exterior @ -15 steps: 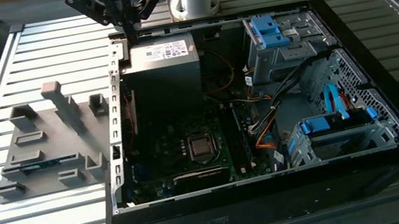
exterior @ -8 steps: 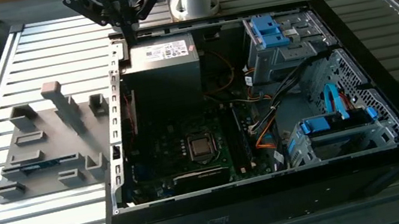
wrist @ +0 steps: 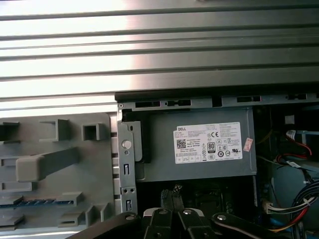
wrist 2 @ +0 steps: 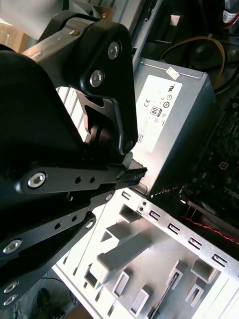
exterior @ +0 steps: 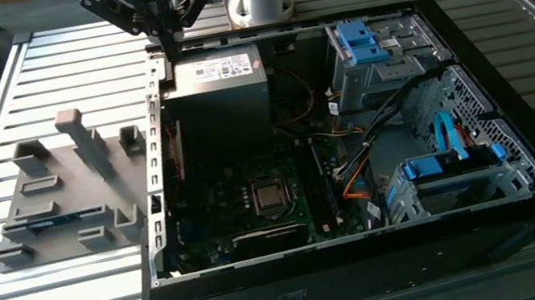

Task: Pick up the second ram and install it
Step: 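Reach for the second ram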

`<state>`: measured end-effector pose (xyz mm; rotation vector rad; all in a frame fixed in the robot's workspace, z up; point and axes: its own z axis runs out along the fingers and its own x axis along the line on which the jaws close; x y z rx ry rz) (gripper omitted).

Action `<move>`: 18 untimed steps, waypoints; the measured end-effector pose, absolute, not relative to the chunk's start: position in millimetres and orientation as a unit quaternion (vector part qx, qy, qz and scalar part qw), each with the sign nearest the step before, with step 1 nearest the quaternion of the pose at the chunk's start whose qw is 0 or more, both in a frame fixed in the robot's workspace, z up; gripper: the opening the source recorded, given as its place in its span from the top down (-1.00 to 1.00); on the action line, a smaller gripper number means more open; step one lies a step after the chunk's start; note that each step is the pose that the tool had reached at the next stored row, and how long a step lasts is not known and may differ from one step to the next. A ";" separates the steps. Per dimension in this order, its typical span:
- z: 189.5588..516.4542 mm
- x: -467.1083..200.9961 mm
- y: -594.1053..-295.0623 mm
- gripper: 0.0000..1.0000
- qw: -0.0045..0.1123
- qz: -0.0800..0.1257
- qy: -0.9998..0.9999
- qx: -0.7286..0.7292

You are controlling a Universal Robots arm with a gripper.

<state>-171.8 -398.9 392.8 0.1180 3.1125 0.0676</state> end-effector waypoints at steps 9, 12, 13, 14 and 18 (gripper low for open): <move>392.8 -175.0 -398.9 0.79 0.013 0.022 0.999 0.038; 392.8 -175.9 -398.9 0.79 0.013 0.022 0.999 0.038; 392.9 -176.2 -398.9 0.79 0.013 0.022 0.999 0.038; 392.8 -176.4 -398.9 0.79 0.013 0.022 0.999 0.038; 392.8 -177.4 -398.9 0.79 0.013 0.022 0.999 0.038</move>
